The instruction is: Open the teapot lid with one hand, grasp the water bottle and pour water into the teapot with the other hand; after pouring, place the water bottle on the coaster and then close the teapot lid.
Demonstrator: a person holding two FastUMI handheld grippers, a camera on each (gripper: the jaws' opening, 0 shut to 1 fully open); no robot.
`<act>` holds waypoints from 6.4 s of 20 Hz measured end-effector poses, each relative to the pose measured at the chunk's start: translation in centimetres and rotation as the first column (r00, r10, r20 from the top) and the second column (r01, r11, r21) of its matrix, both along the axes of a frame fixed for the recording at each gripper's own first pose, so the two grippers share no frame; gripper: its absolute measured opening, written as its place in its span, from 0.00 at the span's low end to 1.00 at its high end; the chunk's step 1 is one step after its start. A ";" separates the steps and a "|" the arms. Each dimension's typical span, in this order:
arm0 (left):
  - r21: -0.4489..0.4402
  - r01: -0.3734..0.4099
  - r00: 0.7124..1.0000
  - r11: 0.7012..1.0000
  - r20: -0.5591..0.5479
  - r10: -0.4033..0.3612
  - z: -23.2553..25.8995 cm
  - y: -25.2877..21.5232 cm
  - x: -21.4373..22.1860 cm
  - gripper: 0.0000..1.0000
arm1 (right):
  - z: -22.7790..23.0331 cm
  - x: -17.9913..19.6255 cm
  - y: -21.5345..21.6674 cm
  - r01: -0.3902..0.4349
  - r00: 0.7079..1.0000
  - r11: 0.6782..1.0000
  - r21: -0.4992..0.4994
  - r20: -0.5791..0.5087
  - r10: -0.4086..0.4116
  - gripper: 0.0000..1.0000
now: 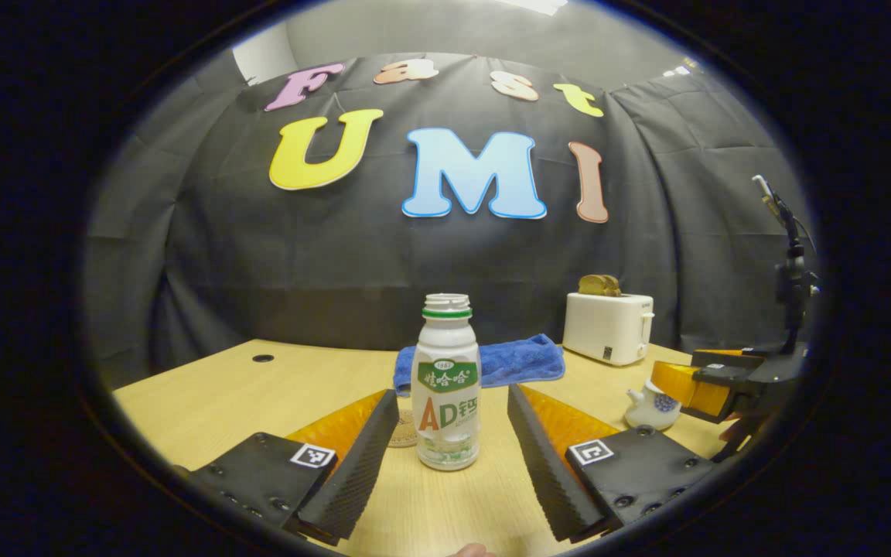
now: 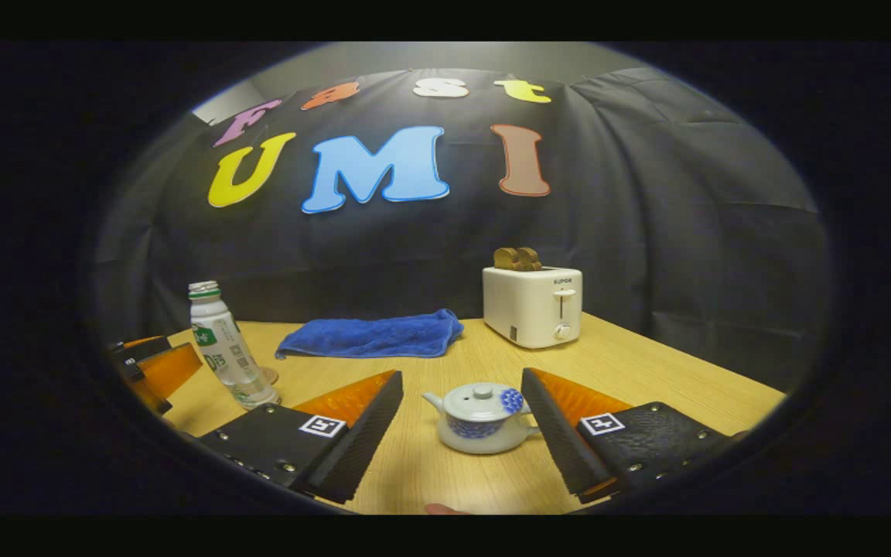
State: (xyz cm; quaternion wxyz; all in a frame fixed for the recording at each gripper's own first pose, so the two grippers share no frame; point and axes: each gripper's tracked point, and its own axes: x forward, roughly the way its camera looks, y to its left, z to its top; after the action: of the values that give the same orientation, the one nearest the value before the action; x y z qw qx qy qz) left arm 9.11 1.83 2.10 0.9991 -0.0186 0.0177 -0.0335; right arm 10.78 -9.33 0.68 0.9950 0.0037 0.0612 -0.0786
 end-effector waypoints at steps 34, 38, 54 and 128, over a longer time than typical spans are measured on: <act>0.026 0.014 0.999 1.000 -0.052 -0.012 -2.8 0.3 4.4 0.94 | 1.2 1.9 -1.2 -0.019 1.000 0.998 -0.061 0.012 0.020 0.01; 0.000 0.024 0.995 1.000 -0.097 -0.024 -4.3 0.4 6.5 0.94 | 2.0 1.7 -1.1 -0.021 0.999 0.998 -0.067 0.041 0.024 0.01; 0.014 0.035 0.995 0.999 -0.097 -0.033 -4.2 -0.4 9.0 0.78 | 2.8 0.3 -0.4 -0.053 0.996 0.996 -0.067 0.069 0.058 0.01; 0.989 0.146 0.949 -0.015 -0.144 -0.281 -2.6 -17.1 8.2 0.79 | -1.3 -18.1 0.8 -0.153 0.987 0.988 -0.008 0.050 0.153 0.01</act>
State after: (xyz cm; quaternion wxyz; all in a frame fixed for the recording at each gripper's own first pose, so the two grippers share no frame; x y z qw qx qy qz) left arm 17.35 -15.24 -0.49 0.7083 0.6865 -0.0097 -0.1642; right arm -7.33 -8.52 -0.58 0.9994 -0.0013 0.0359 -0.0021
